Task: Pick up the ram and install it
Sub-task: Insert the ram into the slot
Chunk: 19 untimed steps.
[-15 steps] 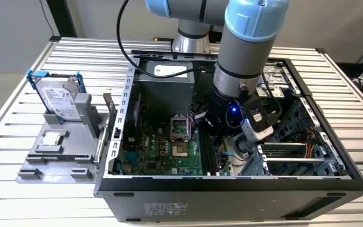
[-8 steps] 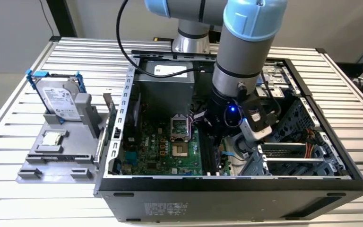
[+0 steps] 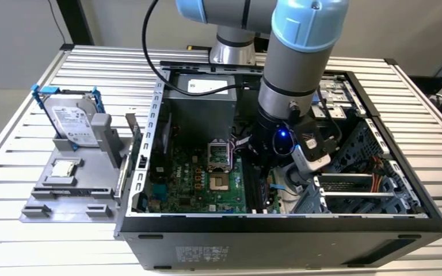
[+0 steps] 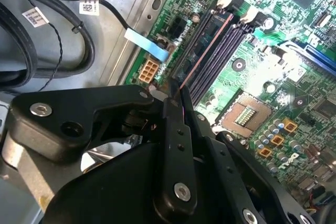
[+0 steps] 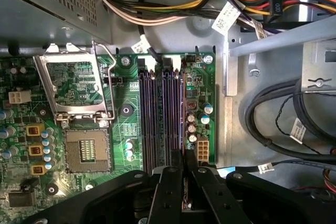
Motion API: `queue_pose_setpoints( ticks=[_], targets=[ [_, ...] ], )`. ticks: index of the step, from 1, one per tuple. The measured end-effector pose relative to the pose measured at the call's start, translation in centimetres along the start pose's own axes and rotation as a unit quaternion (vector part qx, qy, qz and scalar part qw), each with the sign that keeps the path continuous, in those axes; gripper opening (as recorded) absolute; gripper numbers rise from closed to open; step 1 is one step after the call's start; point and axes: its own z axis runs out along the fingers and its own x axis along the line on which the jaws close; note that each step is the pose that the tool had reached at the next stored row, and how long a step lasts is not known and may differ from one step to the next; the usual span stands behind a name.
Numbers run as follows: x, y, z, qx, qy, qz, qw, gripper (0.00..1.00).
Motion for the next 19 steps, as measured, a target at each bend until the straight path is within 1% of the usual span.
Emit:
queue_pose_setpoints(
  ticks=[2,5,16,19],
  targets=[
    [-0.01,0.01,0.11,0.0010,0.0000,0.000,1.00000,0.00],
    [-0.01,0.01,0.11,0.0013,0.0000,0.000,1.00000,0.00],
    [-0.01,0.01,0.13,0.0010,-0.0002,-0.003,1.00000,0.00],
    [-0.03,-0.02,-0.07,0.0004,-0.0002,-0.003,1.00000,0.00]
  ],
)
